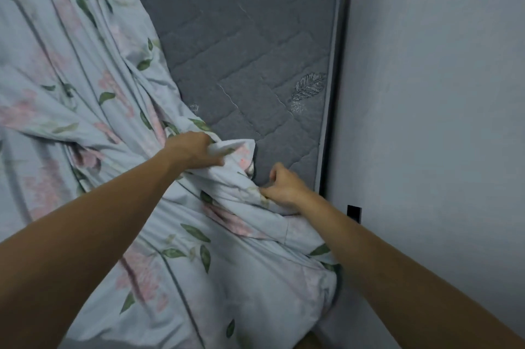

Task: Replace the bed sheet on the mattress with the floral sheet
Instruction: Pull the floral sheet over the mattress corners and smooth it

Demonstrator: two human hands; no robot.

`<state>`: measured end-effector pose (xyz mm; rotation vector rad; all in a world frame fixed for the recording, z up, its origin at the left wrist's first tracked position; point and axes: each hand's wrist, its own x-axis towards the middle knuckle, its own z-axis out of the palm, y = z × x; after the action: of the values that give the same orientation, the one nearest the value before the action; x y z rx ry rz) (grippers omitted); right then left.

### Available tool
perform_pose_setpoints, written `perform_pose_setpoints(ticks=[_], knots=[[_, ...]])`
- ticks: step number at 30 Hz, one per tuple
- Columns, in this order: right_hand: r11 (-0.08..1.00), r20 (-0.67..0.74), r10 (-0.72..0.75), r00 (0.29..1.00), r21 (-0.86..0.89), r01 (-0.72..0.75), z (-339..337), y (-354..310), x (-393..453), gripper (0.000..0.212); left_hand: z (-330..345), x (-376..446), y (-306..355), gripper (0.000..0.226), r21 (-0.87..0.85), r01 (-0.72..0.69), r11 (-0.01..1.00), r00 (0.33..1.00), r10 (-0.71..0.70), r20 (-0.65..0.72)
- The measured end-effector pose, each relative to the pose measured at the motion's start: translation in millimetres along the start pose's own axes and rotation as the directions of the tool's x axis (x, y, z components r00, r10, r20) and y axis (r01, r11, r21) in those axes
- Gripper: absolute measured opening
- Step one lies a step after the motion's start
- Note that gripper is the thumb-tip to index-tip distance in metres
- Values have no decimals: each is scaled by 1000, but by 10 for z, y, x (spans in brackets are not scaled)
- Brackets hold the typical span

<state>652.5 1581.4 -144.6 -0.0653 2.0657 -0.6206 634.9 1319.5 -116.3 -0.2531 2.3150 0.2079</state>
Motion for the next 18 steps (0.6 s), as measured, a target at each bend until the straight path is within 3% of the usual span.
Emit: perform_pose_setpoints(ticks=[2, 3, 4, 6, 8, 11, 13, 15, 17, 18], knots=[[999, 125, -8, 992, -47, 14, -32, -58, 28, 32, 16, 15, 93, 43, 54, -6, 999, 998, 10, -65], [997, 116, -35, 993, -63, 42, -87, -75, 30, 21, -17, 6, 135, 35, 25, -20, 1000, 989, 23, -148], [995, 52, -60, 997, -78, 64, -190, -94, 26, 13, -84, -4, 178, 32, -19, -39, 999, 968, 33, -251], [994, -208, -72, 975, -95, 53, -509, -65, 33, 15, -319, 14, 290, 30, -156, -124, 980, 895, 43, -444], [996, -480, -69, 874, -87, 31, -924, 4, -1, 18, -701, 56, 477, 33, -267, -235, 935, 822, 44, -567], [990, -693, -120, 711, -139, 31, -1455, 115, -53, 18, -1344, 155, 874, 32, -307, -430, 849, 695, 95, -712], [991, -772, -117, 625, -128, 28, -1707, 173, -44, 17, -1670, 246, 1142, 25, -323, -544, 775, 637, 130, -760], [996, -844, -86, 530, -89, 20, -1914, 239, -10, 20, -1830, 331, 1333, 18, -397, -632, 666, 660, 194, -726], [1000, -883, -17, 468, -27, -15, -2058, 335, 44, 27, -1818, 375, 1392, 39, -416, -667, 618, 689, 300, -660], [999, -877, -4, 480, -25, -37, -2083, 395, 88, 33, -1743, 404, 1374, 58, -380, -664, 644, 696, 346, -630]])
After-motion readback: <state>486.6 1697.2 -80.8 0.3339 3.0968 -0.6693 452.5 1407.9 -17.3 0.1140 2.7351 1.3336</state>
